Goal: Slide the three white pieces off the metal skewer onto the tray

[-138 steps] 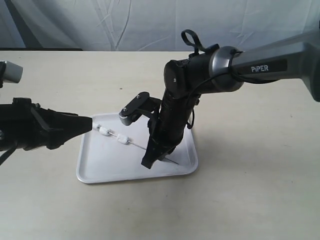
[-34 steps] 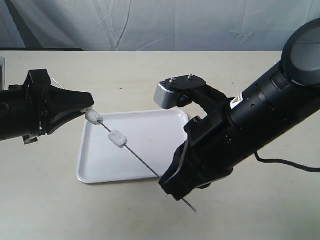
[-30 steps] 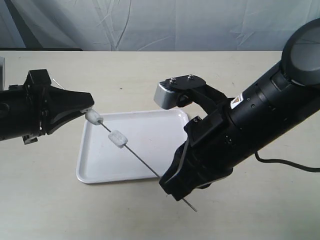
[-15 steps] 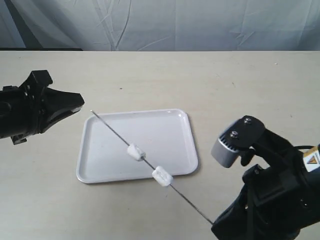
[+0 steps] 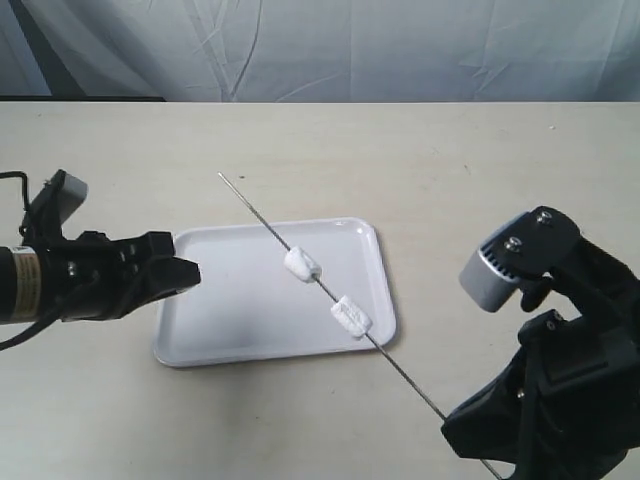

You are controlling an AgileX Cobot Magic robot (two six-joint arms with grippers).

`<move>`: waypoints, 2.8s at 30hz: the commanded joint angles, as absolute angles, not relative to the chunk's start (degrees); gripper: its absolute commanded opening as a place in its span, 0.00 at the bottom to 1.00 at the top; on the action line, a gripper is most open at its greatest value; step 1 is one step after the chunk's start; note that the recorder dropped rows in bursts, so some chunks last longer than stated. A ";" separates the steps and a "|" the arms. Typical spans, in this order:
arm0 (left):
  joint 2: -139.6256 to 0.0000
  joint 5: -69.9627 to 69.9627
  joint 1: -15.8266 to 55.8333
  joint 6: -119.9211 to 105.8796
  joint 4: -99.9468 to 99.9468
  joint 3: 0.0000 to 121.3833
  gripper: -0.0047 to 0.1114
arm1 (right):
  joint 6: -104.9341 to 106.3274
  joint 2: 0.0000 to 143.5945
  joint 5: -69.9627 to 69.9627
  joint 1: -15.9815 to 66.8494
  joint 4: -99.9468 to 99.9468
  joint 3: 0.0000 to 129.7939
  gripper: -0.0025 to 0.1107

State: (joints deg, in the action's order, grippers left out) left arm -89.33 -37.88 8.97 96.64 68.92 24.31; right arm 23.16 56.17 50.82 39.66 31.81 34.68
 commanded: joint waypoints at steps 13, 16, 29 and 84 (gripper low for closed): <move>-98.52 -56.96 10.22 88.50 60.74 28.13 0.38 | 19.32 63.02 38.16 39.40 28.84 34.65 0.02; -98.39 -64.97 10.22 88.69 60.59 28.13 0.38 | 17.55 67.18 32.68 39.40 29.11 34.65 0.02; -98.14 -69.96 10.22 91.43 60.06 28.13 0.38 | 31.87 77.54 26.81 39.40 50.41 34.65 0.02; -98.06 -69.96 10.34 93.80 61.78 28.13 0.04 | 47.07 77.54 34.00 39.40 61.44 34.65 0.02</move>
